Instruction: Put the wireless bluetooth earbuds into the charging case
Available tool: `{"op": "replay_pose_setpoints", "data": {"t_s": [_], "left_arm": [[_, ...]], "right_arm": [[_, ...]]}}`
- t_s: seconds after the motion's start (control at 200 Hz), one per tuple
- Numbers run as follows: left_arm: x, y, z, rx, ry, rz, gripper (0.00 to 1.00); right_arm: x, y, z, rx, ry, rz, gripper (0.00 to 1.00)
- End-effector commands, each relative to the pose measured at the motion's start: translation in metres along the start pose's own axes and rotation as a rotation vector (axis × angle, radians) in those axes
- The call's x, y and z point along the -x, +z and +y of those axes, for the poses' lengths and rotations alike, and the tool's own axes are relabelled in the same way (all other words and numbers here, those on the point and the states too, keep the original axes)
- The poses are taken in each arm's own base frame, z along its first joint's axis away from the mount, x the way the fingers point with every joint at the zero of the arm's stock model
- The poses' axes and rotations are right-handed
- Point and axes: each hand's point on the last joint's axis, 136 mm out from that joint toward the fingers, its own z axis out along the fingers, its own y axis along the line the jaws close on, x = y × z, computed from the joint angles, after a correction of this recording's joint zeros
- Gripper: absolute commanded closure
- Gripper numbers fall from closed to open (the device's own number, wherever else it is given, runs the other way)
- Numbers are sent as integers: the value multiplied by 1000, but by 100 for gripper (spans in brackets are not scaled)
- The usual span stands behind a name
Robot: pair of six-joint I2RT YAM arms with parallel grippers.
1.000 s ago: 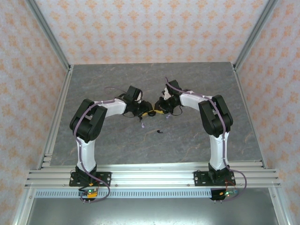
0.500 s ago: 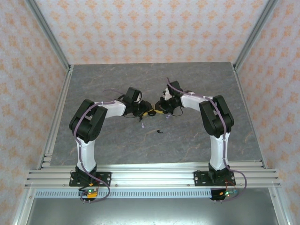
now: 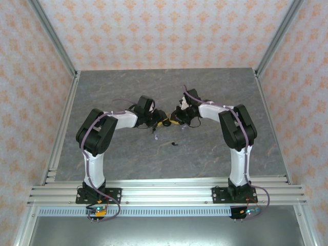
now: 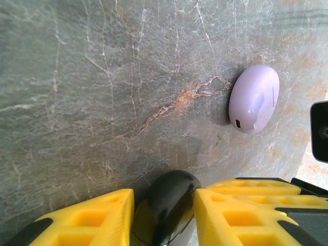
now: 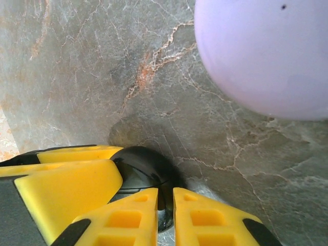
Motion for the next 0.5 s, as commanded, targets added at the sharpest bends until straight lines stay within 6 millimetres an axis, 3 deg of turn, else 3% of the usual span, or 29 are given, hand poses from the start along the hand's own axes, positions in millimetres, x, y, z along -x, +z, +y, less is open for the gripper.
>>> {"op": "replay_pose_setpoints", "data": {"t_s": [0.0, 0.22, 0.496], "left_arm": [[-9, 0, -28, -99, 50, 16, 64], [-14, 0, -29, -95, 78, 35, 65], [-18, 1, -38, -130, 105, 64, 58]], "right_arm": [[-16, 7, -9, -30, 32, 40, 85], [-15, 7, -6, -18, 38, 41, 85], [-15, 10, -3, 9, 54, 51, 85]]}}
